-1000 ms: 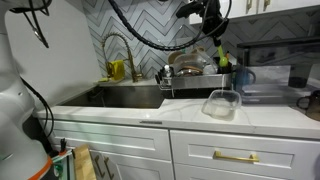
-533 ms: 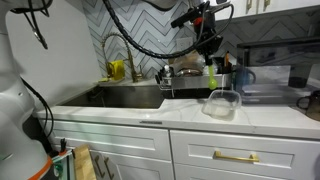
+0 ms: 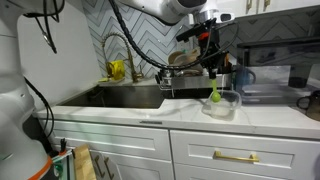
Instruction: Put the spoon inside the container then put the container inside the sink
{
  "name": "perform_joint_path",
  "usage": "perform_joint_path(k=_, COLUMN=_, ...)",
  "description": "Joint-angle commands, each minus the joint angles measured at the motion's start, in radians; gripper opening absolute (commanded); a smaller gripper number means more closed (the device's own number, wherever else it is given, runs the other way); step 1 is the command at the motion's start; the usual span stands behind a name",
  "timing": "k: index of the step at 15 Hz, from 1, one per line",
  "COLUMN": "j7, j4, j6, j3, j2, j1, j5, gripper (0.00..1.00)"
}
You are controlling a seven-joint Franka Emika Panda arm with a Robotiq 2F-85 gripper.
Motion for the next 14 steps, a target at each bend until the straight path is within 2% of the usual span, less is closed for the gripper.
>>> perform_joint_path(k=1, j7=0.032, j4=-0.001, j6=0.031, j3=-0.015, j2=0.024, j1=0.011, j5=-0.043, gripper=0.29)
perform_joint_path(k=10, j7=0.041, j4=-0.011, j6=0.066, j3=-0.020, j2=0.030, j1=0.004, j5=-0.029, gripper=0.95)
perform_joint_path(k=11, j7=0.040, j4=-0.014, j6=0.070, j3=-0.020, j2=0.030, j1=0.002, j5=-0.024, gripper=1.00)
perform_joint_path(k=14, j7=0.028, j4=0.006, j6=0.051, j3=-0.018, j2=0.037, j1=0.003, j5=-0.021, gripper=1.00)
